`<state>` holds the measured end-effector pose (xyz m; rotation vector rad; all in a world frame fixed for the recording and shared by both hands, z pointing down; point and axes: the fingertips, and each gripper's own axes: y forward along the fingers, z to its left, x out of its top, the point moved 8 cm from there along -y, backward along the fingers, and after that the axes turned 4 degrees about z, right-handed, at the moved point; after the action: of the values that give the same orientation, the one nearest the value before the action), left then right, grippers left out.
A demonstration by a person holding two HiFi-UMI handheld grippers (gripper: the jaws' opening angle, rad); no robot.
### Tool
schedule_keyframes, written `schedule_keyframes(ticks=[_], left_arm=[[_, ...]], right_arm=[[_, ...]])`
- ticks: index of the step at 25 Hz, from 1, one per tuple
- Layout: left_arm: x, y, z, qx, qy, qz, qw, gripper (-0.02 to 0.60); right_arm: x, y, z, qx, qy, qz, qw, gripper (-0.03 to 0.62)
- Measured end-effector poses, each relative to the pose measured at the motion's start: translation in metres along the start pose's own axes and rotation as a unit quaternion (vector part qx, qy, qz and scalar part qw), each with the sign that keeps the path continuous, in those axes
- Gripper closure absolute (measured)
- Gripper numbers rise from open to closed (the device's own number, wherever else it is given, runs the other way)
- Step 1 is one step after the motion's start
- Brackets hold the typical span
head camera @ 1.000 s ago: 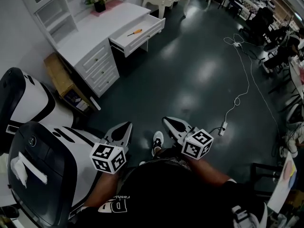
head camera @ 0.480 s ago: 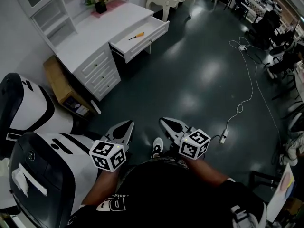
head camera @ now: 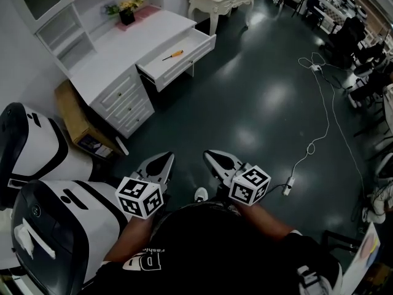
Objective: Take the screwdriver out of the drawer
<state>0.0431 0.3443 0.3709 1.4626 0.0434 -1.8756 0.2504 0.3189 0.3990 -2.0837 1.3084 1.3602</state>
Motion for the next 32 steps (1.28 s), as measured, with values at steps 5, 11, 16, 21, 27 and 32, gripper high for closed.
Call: schedule_keyframes(ticks=[5, 11, 16, 21, 27, 32], left_arm=[[0.007, 0.020, -0.003, 0.010, 0.000, 0.005, 0.9999, 0.568], [0.013, 0.033, -0.010, 0.023, 0.025, 0.009, 0.9994, 0.568], [0.013, 0.046, -0.015, 0.011, 0.034, 0.015, 0.9992, 0.568], [0.015, 0.058, -0.013, 0.003, 0.031, 0.022, 0.9993, 0.568], [0.018, 0.063, -0.005, -0.003, 0.025, 0.028, 0.9993, 0.568], [0.027, 0.077, 0.014, -0.002, 0.017, 0.029, 0.9994, 0.568]], right_arm=[[0.009, -0.002, -0.023, 0.006, 0.005, -0.002, 1.000, 0.585], [0.017, -0.005, -0.038, 0.012, 0.012, -0.014, 1.000, 0.585], [0.017, -0.012, -0.046, 0.001, 0.013, -0.013, 1.000, 0.585], [0.018, -0.019, -0.054, -0.015, 0.015, -0.015, 1.000, 0.585], [0.023, -0.010, -0.058, -0.016, 0.015, -0.014, 1.000, 0.585], [0.030, 0.001, -0.072, -0.027, 0.016, -0.014, 0.999, 0.585]])
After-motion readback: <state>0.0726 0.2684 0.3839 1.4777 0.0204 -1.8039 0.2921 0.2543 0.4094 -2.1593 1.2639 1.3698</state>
